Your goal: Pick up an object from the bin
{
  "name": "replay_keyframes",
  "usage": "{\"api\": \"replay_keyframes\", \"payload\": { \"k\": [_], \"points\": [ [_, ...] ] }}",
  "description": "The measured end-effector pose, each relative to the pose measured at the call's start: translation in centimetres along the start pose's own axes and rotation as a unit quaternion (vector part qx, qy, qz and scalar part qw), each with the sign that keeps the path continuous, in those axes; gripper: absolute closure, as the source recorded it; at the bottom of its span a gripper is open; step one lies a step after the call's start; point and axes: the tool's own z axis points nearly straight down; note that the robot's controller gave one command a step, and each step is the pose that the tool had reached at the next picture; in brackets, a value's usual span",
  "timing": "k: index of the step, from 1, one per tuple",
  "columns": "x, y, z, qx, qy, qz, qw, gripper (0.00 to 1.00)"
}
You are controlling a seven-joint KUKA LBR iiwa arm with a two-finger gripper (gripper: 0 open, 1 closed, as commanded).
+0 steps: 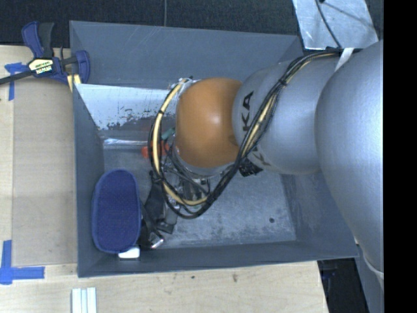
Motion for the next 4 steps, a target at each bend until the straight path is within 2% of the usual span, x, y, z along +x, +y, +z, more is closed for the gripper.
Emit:
{"api": "replay_keyframes", "payload": {
  "k": [1, 4],
  "points": [
    [2.33, -1.04, 7.08, 0.000, -0.0007, -0.161, 0.9870, 0.00],
    [2.12, -1.14, 6.99, -0.001, -0.0022, -0.158, 0.9874, 0.00]
  ]
}}
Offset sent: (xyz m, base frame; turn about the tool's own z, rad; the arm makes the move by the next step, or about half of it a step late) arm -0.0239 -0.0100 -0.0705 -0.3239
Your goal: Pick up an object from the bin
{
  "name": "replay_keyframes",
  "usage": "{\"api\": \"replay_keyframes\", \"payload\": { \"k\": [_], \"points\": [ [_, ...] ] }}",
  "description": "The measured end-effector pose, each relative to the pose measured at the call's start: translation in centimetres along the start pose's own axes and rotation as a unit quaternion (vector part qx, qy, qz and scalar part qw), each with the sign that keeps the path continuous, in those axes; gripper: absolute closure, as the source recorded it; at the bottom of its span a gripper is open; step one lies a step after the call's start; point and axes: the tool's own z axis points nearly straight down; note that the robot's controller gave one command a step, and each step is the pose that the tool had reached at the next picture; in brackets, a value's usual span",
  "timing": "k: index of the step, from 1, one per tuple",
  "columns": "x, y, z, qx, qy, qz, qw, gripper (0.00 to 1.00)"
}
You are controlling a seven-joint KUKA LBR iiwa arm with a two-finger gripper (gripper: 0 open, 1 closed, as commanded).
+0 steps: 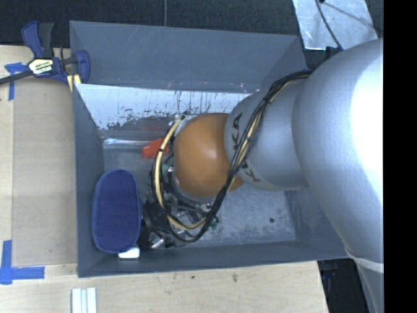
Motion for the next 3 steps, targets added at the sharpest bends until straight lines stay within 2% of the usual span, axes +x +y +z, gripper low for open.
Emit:
{"api": "replay_keyframes", "payload": {
  "k": [1, 2, 3],
  "points": [
    [0.0, 0.0, 0.0, 0.000, -0.0003, 0.001, 1.0000, 0.00],
    [-0.2, -0.1, -0.1, 0.000, -0.0023, 0.002, 1.0000, 1.00],
    [-0.5, -0.1, -8.8, 0.001, -0.0018, 0.003, 1.0000, 1.00]
  ]
}}
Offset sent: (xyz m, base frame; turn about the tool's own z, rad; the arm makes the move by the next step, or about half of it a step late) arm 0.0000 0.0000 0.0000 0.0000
